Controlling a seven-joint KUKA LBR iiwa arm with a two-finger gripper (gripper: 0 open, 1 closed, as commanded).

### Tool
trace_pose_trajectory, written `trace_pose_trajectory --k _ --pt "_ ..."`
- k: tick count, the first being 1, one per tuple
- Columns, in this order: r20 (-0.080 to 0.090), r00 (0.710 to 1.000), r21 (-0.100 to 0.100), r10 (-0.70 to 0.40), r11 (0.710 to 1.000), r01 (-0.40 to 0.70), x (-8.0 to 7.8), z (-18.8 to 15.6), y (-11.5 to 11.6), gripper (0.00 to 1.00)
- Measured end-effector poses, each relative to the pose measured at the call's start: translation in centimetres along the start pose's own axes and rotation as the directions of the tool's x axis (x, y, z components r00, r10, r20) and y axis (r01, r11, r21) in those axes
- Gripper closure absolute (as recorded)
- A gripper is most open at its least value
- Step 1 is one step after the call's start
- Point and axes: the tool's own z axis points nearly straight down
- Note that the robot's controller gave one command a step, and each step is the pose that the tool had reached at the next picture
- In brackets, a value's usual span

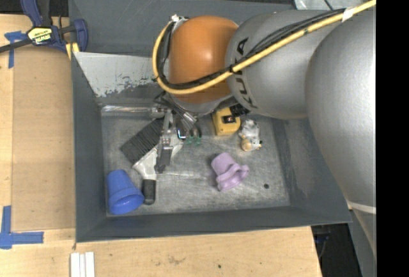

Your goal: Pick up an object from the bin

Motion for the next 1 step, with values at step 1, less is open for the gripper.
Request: trace_pose_trajectory --k 1 --pt "0.002 1.000 0.000 0.001 1.000 -0.001 -0.06 -0.07 -0.04 0.00"
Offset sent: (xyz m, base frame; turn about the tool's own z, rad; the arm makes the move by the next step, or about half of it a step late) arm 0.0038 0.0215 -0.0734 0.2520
